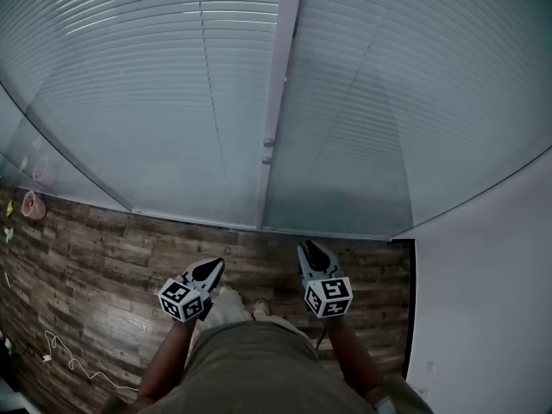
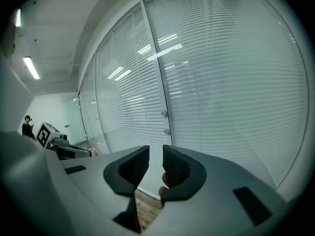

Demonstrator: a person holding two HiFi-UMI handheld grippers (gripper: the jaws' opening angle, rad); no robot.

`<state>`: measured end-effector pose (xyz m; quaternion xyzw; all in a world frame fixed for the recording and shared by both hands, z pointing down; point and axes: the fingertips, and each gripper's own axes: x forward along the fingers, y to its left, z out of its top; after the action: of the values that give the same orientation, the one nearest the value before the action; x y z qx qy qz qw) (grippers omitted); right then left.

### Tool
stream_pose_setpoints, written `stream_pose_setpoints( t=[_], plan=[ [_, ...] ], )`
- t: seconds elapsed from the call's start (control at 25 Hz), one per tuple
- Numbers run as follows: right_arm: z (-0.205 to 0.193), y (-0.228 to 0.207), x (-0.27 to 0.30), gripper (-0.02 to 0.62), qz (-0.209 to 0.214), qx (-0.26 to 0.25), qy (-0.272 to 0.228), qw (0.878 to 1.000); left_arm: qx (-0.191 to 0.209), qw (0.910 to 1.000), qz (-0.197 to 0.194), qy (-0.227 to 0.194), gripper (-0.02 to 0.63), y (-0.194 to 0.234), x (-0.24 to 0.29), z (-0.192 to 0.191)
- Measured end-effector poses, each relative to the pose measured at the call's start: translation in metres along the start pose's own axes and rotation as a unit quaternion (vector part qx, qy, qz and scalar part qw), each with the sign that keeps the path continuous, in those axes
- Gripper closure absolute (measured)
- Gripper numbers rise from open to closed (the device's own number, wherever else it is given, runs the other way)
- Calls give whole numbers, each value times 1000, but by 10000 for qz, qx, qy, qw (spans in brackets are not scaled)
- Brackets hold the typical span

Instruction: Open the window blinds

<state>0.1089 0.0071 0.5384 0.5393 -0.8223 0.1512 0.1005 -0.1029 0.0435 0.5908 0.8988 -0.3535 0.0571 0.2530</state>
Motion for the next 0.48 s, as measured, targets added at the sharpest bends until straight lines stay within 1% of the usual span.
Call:
stream_pose_setpoints(
  t=[0.12, 0.24, 0.36, 0.44, 0.48],
  plan=[
    [4, 5, 17, 503, -38, -91, -7, 10000, -11, 10000, -79, 12, 594, 15, 6, 6],
    [5, 12, 32, 503, -139, -59, 30, 9999, -14, 9999, -114, 98, 594, 33, 9, 8],
    [11, 23, 41, 503, -174, 61, -27, 9998, 273, 9995, 50, 132, 594, 56, 6, 14],
    [8, 28, 49, 503, -222, 55, -18, 9997, 426, 9990, 142, 40, 594, 73, 5, 18],
    [4, 28, 55, 503, -248, 52, -1, 9997, 439, 9989, 159, -36, 594, 82, 4, 18]
  ],
)
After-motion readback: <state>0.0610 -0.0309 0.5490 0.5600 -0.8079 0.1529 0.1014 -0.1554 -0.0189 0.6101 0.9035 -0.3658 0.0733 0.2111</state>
